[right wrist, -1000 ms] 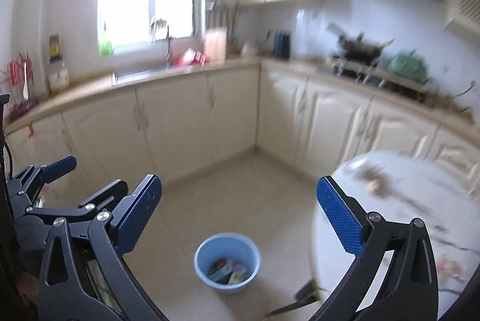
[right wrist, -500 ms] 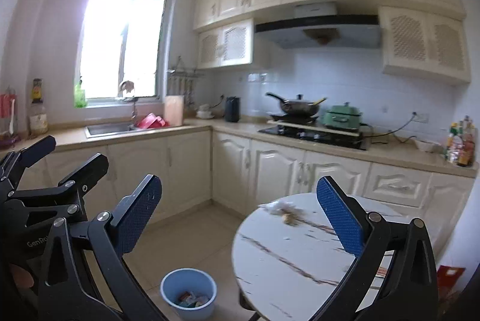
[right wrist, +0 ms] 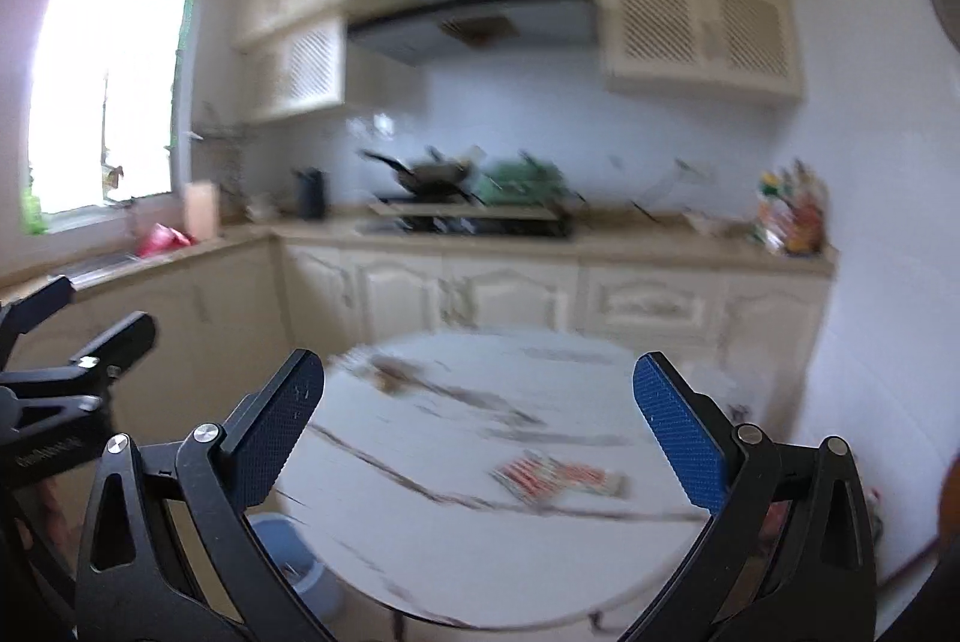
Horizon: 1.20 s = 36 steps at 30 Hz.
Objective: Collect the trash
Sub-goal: 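Move both tools back to the table toward the red-checked sachets, then grasp one red-checked sachet with the right tool while the left grasps the other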
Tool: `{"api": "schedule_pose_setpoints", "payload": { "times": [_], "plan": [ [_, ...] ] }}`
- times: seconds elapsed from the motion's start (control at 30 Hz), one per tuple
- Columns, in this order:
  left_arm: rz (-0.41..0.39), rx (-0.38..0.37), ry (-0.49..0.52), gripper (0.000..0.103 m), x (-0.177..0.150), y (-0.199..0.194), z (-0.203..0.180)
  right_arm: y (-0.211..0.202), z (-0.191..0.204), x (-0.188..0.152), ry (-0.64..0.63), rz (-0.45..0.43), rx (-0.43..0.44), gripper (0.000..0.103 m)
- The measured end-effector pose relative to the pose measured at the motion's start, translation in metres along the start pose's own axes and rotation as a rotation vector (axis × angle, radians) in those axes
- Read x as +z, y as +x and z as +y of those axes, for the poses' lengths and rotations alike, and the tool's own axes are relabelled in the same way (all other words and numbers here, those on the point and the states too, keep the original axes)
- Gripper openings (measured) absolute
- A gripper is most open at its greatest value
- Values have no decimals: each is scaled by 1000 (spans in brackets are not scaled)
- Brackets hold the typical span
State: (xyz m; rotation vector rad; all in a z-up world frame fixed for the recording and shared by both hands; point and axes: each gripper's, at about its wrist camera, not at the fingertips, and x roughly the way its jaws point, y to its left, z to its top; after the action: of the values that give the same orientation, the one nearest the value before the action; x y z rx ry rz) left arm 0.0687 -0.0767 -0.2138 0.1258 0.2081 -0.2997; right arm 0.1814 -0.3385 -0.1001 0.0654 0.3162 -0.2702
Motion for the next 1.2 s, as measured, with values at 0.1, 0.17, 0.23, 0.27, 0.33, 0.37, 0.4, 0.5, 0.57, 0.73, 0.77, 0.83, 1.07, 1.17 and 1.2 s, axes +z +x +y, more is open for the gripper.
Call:
{"api": "schedule_pose_setpoints", "payload": {
  "times": [0.1,0.17,0.23,0.27,0.33,0.37,0.4,0.5,0.57,0.73,0.77,0.83,1.07,1.17,1.2],
  "plan": [
    [73,-42,12,102,-11,21,-7,26,-37,-16,45,107,-52,103],
    [114,-63,19,102,-16,34,-9,50,-56,-32,83,206,-83,103],
    [143,-70,29,102,-23,41,-10,76,-69,-49,127,309,-98,103],
    [158,-71,34,102,-24,47,-10,90,-73,-56,146,353,-93,103],
    [183,-76,45,102,-25,60,-4,113,-77,-70,170,424,-81,103],
    [199,-72,47,102,-21,70,1,132,-78,-79,183,473,-76,103],
    [213,-69,49,102,-21,75,3,139,-78,-87,185,502,-82,103],
    [271,-77,47,102,-17,101,3,170,-80,-104,186,576,-73,103],
    [300,-95,45,102,8,132,6,181,-87,-109,177,578,-100,103],
    [398,-195,40,102,59,213,-24,208,-100,-110,53,627,-101,103],
    [420,-212,38,102,58,220,-32,212,-103,-111,22,633,-82,103],
    [455,-231,37,102,60,235,-42,221,-106,-112,-29,649,-70,102],
    [522,-288,17,102,73,268,-58,251,-117,-113,-113,659,58,97],
    [551,-305,0,102,76,282,-68,260,-114,-116,-154,673,126,94],
    [557,-306,-3,102,77,287,-71,262,-114,-116,-154,670,147,92]
  ]
}}
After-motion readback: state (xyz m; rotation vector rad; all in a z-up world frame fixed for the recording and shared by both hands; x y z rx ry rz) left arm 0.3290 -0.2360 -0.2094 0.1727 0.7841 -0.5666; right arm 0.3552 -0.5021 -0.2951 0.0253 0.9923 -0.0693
